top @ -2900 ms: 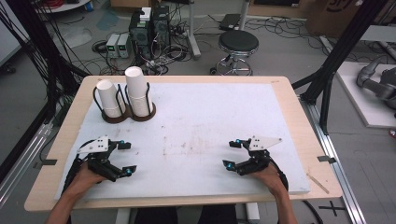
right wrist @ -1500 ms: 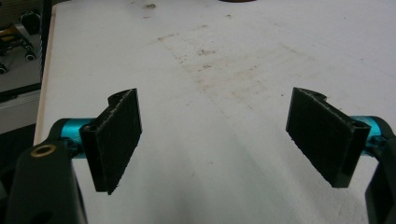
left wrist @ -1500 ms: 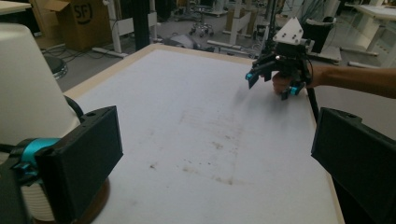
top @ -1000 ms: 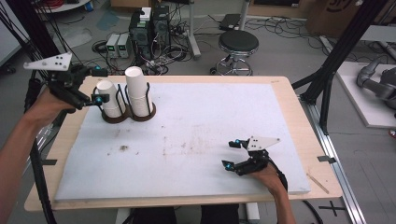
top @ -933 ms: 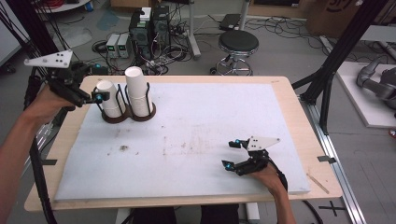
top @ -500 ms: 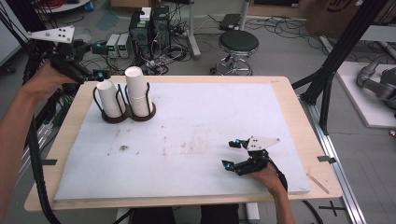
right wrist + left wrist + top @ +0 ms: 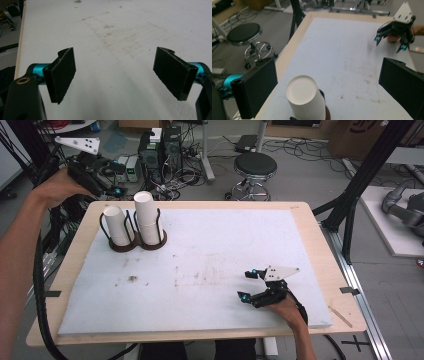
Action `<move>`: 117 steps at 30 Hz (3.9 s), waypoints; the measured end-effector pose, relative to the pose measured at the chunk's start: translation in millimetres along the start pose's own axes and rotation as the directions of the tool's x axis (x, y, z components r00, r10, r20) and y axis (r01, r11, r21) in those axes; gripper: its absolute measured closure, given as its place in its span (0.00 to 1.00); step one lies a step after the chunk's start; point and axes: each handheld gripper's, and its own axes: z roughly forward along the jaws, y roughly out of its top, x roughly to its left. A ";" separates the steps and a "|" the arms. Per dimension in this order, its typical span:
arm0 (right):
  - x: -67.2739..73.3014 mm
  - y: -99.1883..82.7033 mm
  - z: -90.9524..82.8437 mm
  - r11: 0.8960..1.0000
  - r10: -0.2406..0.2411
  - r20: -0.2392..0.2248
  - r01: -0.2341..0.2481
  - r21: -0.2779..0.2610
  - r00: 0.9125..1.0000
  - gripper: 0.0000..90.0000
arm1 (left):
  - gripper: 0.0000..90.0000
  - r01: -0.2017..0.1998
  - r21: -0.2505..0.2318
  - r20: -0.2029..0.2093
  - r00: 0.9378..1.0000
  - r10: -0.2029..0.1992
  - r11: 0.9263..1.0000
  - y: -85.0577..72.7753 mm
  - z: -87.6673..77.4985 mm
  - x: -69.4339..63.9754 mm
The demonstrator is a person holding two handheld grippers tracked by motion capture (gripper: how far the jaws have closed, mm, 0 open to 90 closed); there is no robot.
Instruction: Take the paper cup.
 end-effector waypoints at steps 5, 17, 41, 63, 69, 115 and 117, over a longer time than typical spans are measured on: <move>0.3 0.1 0.1 1.000 0.001 -0.002 -0.001 0.001 1.000 0.21 | 0.02 -0.009 0.090 0.003 1.000 0.009 0.996 0.1 12.5 7.4; -0.4 0.2 0.3 1.000 0.001 -0.005 -0.001 0.001 1.000 0.21 | 0.02 -0.005 0.273 0.002 1.000 0.005 0.962 -3.9 45.5 21.9; -0.3 -0.1 0.1 1.000 -0.001 -0.007 0.001 -0.003 1.000 0.21 | 0.14 0.049 0.551 0.005 0.998 -0.062 0.833 -4.6 87.2 38.9; -0.4 0.2 0.4 1.000 0.002 -0.009 -0.002 0.004 1.000 0.21 | 0.37 0.045 0.591 -0.017 0.999 -0.043 0.806 -1.6 92.7 39.2; -0.7 0.3 0.8 1.000 0.001 -0.008 -0.001 0.005 1.000 0.21 | 0.38 0.066 0.572 -0.031 0.998 -0.059 0.818 1.9 85.8 38.6; -0.3 0.6 1.6 1.000 -0.002 -0.011 0.002 0.014 1.000 0.21 | 0.38 0.085 0.419 -0.155 0.988 -0.021 0.904 61.9 23.3 26.3; -0.4 0.6 1.5 1.000 0.000 -0.014 0.000 0.014 1.000 0.21 | 0.38 0.083 0.414 -0.162 0.987 -0.016 0.906 63.6 20.8 24.7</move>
